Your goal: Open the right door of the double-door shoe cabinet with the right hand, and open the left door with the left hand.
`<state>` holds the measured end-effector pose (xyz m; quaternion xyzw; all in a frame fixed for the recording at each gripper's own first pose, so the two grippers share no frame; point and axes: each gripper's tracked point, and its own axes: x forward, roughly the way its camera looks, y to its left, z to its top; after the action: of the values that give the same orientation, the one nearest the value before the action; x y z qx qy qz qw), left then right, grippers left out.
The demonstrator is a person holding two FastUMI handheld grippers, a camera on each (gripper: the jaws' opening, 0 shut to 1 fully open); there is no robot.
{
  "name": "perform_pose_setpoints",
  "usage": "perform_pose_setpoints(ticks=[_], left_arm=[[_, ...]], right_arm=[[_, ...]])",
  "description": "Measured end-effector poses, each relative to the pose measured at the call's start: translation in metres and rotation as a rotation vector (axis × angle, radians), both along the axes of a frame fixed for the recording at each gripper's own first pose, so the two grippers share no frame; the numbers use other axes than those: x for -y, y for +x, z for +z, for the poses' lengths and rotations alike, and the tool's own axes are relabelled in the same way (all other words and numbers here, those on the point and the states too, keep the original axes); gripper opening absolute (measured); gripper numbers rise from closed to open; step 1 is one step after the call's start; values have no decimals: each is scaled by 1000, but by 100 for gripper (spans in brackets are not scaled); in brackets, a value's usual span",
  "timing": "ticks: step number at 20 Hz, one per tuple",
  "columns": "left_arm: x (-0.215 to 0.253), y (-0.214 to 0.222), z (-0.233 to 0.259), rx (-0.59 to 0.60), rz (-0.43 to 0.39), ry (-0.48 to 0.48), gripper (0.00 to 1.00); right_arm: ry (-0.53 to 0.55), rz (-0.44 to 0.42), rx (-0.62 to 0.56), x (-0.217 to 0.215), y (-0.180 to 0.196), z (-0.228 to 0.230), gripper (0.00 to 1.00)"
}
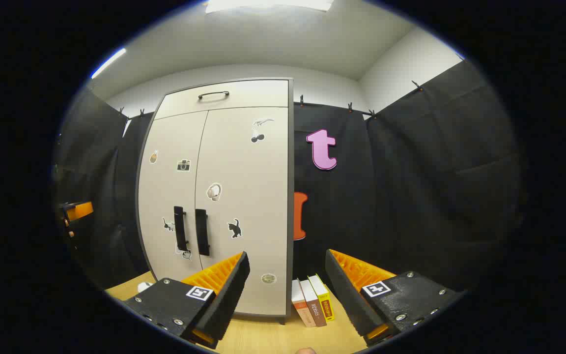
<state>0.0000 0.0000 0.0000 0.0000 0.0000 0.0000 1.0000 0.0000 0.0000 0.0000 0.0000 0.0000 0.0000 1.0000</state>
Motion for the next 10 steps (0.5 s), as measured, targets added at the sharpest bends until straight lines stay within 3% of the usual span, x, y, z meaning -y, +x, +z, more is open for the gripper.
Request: perform_pose_setpoints(ticks=[10], left_arm=[[6, 1, -3, -22, -22, -31, 96]], right_arm=[[-14, 9, 18, -1, -11, 9, 94]])
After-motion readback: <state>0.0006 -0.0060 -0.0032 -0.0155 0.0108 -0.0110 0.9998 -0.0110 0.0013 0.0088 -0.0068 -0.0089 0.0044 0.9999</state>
